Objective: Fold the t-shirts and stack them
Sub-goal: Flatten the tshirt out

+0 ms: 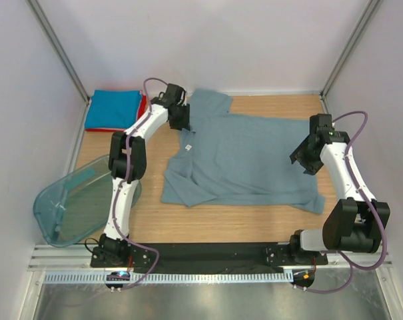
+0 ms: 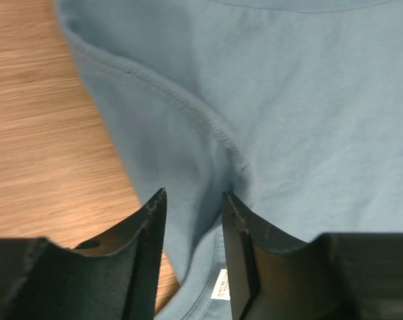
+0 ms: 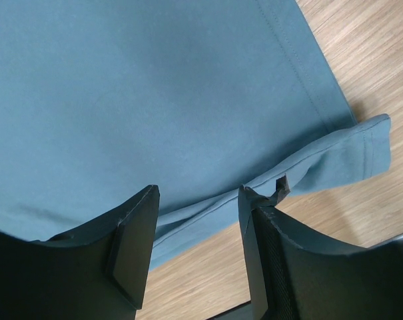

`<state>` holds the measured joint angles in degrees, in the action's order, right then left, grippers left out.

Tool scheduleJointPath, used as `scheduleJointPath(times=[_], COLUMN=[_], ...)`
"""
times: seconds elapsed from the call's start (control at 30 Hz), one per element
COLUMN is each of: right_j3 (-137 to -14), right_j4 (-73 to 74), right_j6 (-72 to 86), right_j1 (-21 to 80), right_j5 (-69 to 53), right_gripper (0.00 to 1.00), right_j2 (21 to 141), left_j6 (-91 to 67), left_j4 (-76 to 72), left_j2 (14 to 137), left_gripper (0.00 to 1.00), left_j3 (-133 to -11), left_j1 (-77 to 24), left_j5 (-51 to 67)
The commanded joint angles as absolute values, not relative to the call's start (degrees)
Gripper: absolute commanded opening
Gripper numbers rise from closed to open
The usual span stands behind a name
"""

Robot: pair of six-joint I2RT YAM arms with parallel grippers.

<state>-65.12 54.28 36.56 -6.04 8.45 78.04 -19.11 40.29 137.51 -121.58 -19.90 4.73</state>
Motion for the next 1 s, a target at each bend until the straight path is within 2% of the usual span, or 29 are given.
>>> scheduleJointPath(times=[0.0,0.3,0.73,0.83,0.87,0.93,0.97], right_j3=[-65.57,-65.65,-66.36,-66.53,-66.62,-66.8,-66.97], right_j4=[53.17,53.0,53.09,53.09,53.09,53.09,53.0], right_j6=[37.09,37.35,37.53,37.62,37.62,37.62,37.53], right_j1=[-5.54,-4.92,-4.48,-4.39,-4.39,-4.39,-4.39], right_j5=[9.84,10.28,10.72,10.81,10.81,10.9,10.9], right_gripper=[0.57,0.57,0.57,0.57,0.57,0.57,0.57], right_j2=[78.13,79.1,79.45,79.54,79.54,79.63,79.8], left_j6=[-18.89,-20.13,-20.57,-19.95,-19.78,-19.6,-19.51], left_j4=[37.18,36.65,37.26,37.44,37.44,37.71,38.05], left_j2=[134.47,136.67,139.48,139.74,139.75,139.66,139.4], left_gripper=[0.41,0.44,0.39,0.33,0.23,0.14,0.02], left_j3=[-123.22,-124.98,-125.6,-125.6,-125.68,-125.95,-126.3], left_j1=[-20.04,-21.0,-21.45,-21.36,-21.44,-21.44,-21.45], left_j5=[10.11,11.25,8.27,7.56,7.3,6.6,6.24])
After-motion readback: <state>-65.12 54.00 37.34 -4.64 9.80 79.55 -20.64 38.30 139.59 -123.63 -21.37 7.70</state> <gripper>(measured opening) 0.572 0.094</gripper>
